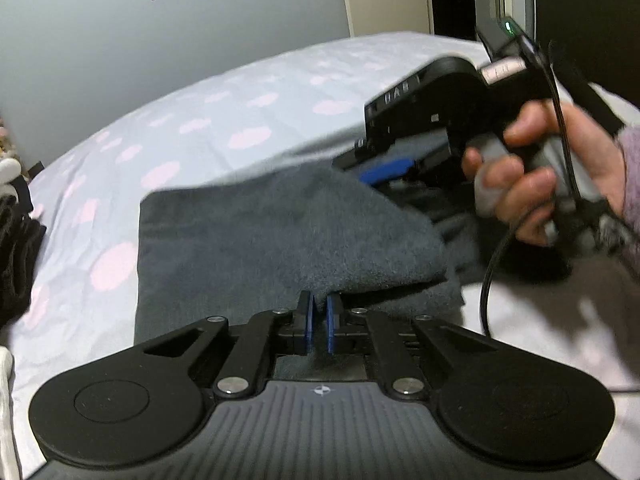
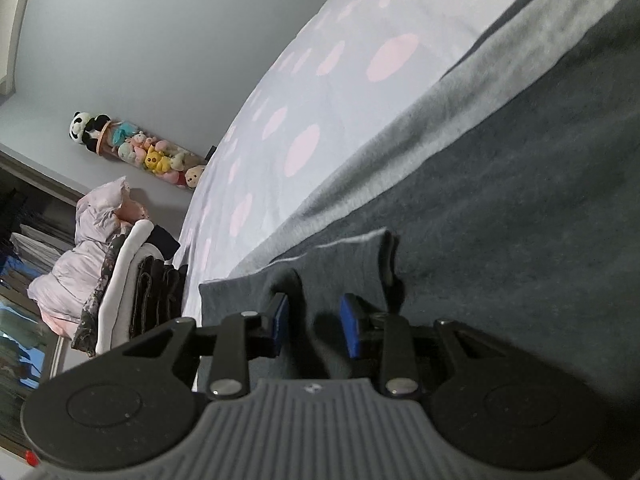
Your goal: Fold clothes
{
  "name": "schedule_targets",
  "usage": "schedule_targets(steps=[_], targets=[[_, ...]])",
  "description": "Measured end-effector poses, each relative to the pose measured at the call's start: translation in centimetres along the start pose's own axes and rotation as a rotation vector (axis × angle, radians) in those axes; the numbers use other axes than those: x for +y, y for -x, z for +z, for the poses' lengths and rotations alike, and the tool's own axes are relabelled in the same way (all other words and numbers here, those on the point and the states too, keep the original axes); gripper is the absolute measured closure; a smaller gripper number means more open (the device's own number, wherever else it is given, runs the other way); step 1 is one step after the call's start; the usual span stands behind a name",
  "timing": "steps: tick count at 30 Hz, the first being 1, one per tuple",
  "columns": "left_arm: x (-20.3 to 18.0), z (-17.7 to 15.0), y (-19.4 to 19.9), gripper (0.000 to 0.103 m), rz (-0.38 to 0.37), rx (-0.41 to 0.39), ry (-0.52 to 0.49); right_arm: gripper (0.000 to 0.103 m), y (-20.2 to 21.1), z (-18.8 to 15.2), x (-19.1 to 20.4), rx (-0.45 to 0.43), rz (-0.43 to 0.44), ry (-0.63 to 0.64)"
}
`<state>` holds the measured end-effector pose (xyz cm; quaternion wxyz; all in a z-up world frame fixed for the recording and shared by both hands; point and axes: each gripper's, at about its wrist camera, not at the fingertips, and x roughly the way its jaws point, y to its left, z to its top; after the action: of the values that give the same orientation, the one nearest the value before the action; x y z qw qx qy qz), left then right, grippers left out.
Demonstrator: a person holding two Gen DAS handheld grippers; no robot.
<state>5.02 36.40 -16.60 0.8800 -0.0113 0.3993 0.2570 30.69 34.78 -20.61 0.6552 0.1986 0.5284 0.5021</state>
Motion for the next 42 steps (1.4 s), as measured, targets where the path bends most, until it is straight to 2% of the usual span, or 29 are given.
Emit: schedule_targets(steps=[3, 9, 12, 16, 20, 21, 22, 23, 25, 30, 32, 34, 37, 39, 42], targets=[[-0.4, -0.8, -1.3, 0.095, -0.002, 0.056, -0.019, 0.07, -0.6, -0.3, 0.0, 0.012, -0.01, -0.004], [-1.6, -0.2, -1.5, 0.095, 0.021, 0.076, -0.028, 0.07, -0.9, -0.7, 1.5, 0.004, 0.021, 0.05], [-1.6, -0.4, -1.5, 0.095, 0.024, 0.078, -0.011, 0.07, -1.6, -1.2, 2.3, 0.034, 0.02, 0.092], [-1.9, -0.4, -1.6, 0.095, 0.035, 0.085, -0.009, 0.062, -2.7, -3.6, 4.6, 0.083, 0.019, 0.246], [-1.8, -0.3, -1.6, 0.095, 0.034, 0.095, 0.012, 0.062, -3.5, -5.9, 7.5, 0.073, -0.04, 0.447], [-1.8, -0.3, -1.6, 0.095, 0.033, 0.096, 0.019, 0.063, -3.7, -6.2, 7.7, 0.068, -0.056, 0.477], [-1.7, -0.3, -1.6, 0.095, 0.032, 0.097, 0.026, 0.074, -3.7, -6.4, 7.6, 0.06, -0.061, 0.486], [-1.7, -0.4, -1.5, 0.095, 0.032, 0.097, 0.028, 0.081, -3.6, -6.5, 7.5, 0.049, -0.062, 0.488], [-1.8, -0.5, -1.4, 0.095, 0.034, 0.098, 0.028, 0.088, -3.4, -6.3, 7.0, 0.042, -0.039, 0.465], [-1.6, -0.5, -1.3, 0.095, 0.035, 0.096, 0.04, 0.088, -0.9, -4.8, 7.7, -0.078, -0.03, 0.499], [-1.1, -0.5, -1.4, 0.095, 0.029, 0.092, 0.065, 0.088, 0.5, -3.8, 7.5, -0.129, -0.05, 0.485], [-0.9, -0.4, -1.5, 0.095, 0.025, 0.091, 0.073, 0.088, 1.4, -2.9, 6.9, -0.167, -0.109, 0.467], [-1.0, -0.4, -1.3, 0.095, 0.025, 0.084, 0.073, 0.088, 1.3, -1.8, 5.3, -0.174, -0.181, 0.423], [-1.1, -0.4, -1.3, 0.095, 0.025, 0.083, 0.07, 0.088, 0.5, -1.5, 4.0, -0.133, -0.223, 0.374], [-0.8, -0.5, -1.1, 0.094, 0.015, 0.081, 0.074, 0.078, 0.1, -1.7, 2.7, -0.107, -0.276, 0.32]])
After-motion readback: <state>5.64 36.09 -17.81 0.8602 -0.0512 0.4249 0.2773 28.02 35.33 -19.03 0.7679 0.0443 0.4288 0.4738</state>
